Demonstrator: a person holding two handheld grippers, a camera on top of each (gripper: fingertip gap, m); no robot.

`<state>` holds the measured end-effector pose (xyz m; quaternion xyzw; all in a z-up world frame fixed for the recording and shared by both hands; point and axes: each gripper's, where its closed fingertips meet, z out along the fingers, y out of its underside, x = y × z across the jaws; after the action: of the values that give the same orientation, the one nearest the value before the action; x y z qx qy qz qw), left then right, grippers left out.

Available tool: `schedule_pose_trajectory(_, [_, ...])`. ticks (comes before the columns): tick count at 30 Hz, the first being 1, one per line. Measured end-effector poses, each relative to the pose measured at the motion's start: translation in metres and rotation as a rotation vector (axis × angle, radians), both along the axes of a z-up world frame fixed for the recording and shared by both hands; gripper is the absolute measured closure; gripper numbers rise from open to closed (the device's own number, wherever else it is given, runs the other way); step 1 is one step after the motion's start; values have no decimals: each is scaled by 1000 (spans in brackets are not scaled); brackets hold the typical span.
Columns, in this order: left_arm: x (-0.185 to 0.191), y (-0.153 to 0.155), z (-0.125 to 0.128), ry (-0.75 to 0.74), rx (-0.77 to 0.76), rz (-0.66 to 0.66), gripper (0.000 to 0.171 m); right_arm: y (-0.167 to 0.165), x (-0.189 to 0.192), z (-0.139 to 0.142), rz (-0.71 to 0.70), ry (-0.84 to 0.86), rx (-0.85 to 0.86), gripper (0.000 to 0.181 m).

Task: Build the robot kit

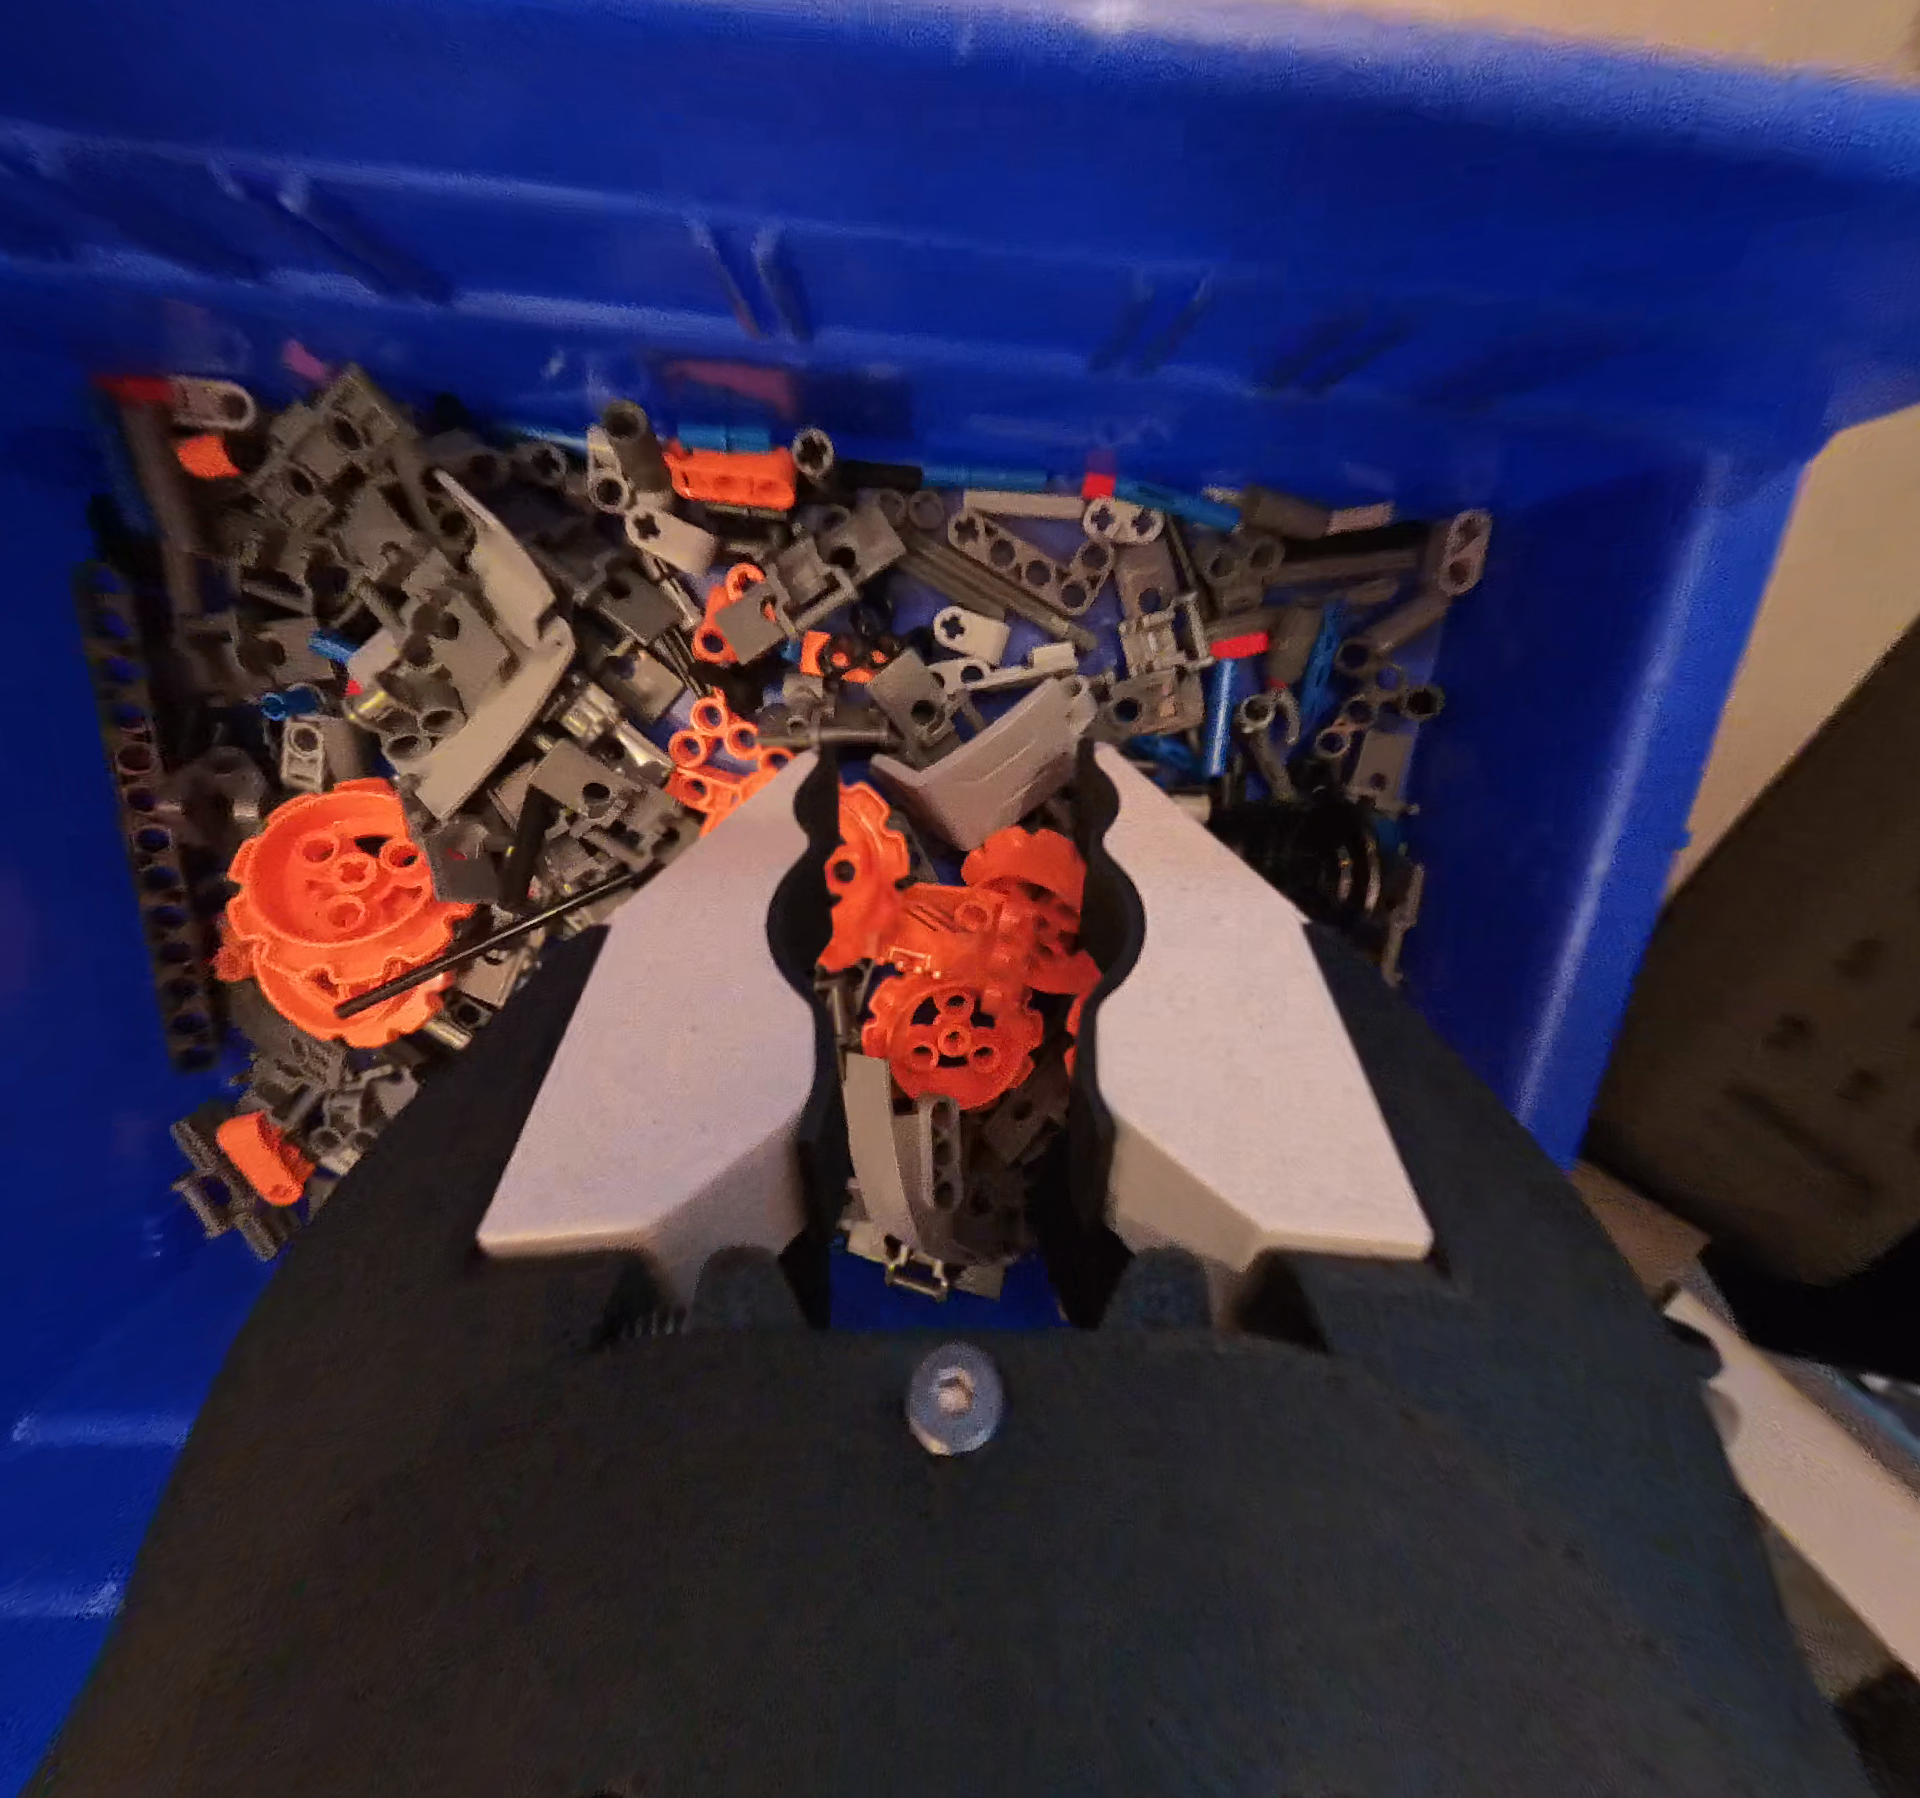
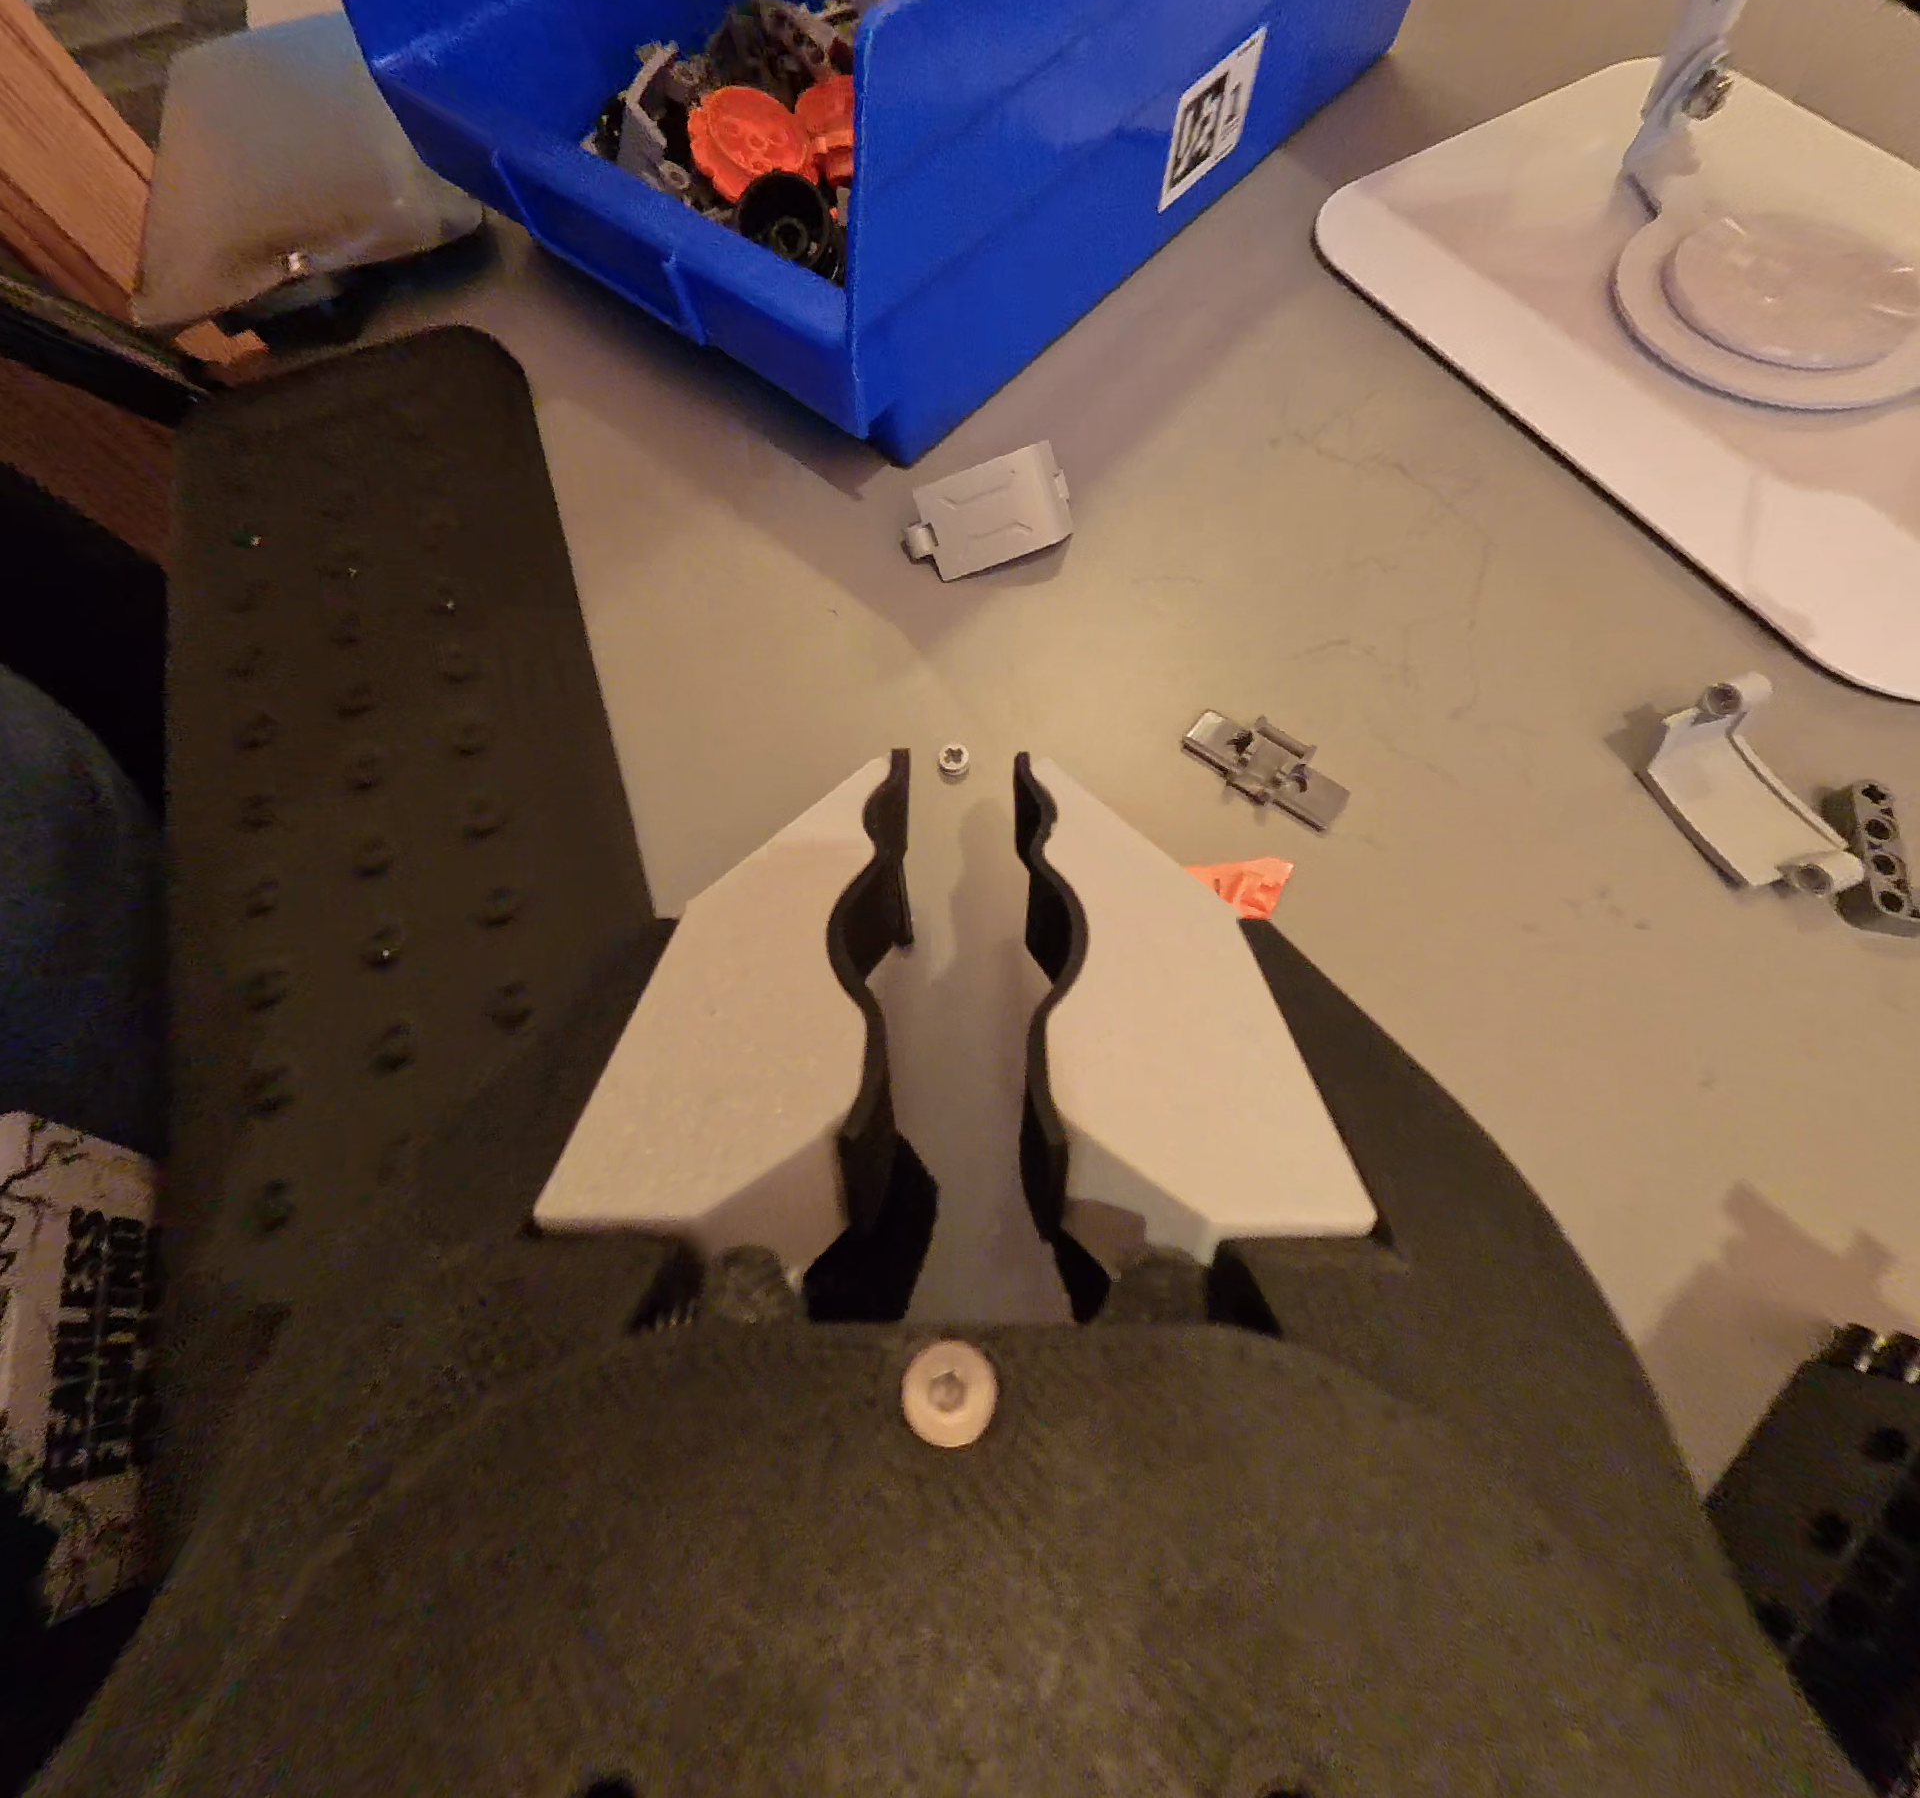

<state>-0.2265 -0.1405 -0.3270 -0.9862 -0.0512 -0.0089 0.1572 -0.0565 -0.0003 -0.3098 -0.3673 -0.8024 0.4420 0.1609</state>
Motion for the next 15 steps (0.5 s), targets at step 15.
schedule_pose_trajectory(15, [-29,-24,17,73,-16,30,171,-10,-13,7,26,-10,-9,168])
